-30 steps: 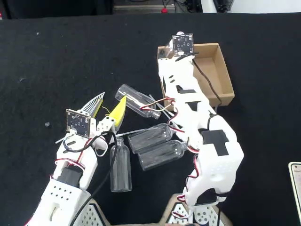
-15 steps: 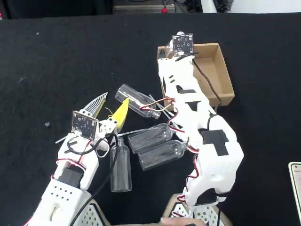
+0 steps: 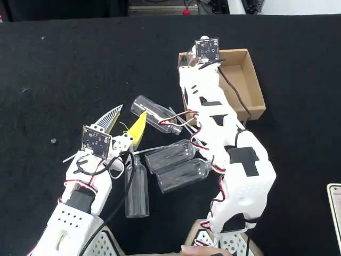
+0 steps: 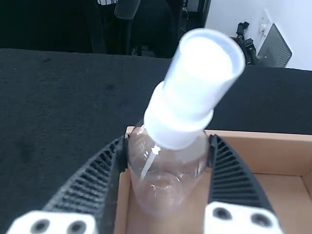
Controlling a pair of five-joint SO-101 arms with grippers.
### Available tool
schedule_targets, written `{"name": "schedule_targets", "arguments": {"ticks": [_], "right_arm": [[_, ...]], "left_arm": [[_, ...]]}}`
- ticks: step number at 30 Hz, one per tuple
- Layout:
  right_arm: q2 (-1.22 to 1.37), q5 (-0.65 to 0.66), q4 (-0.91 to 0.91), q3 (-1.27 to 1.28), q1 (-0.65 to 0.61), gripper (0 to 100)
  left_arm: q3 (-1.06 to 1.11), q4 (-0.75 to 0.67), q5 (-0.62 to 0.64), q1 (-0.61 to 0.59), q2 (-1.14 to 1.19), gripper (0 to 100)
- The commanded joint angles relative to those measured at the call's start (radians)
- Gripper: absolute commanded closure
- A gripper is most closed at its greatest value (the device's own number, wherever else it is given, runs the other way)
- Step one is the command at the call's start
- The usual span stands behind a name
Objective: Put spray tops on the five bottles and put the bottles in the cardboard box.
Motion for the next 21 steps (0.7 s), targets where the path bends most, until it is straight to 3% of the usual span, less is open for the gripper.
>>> {"name": "schedule_targets", "arguments": {"ticks": [1,4,21], "right_arm": [[-0.022,-0.005,0.006,-0.036,-0.014,69.9],[-0.024,-0.002,0.051,-0.042,-0.018,65.0],[-0.091,-0.003,0.126,-0.041,-0.012,66.5]], "left_arm": [[0.022,-0.023,-0.006,0.010,-0.006,79],[0.022,-0.023,-0.006,0.010,-0.006,79],[0.022,-0.025,-0.008,0.010,-0.002,79]]}}
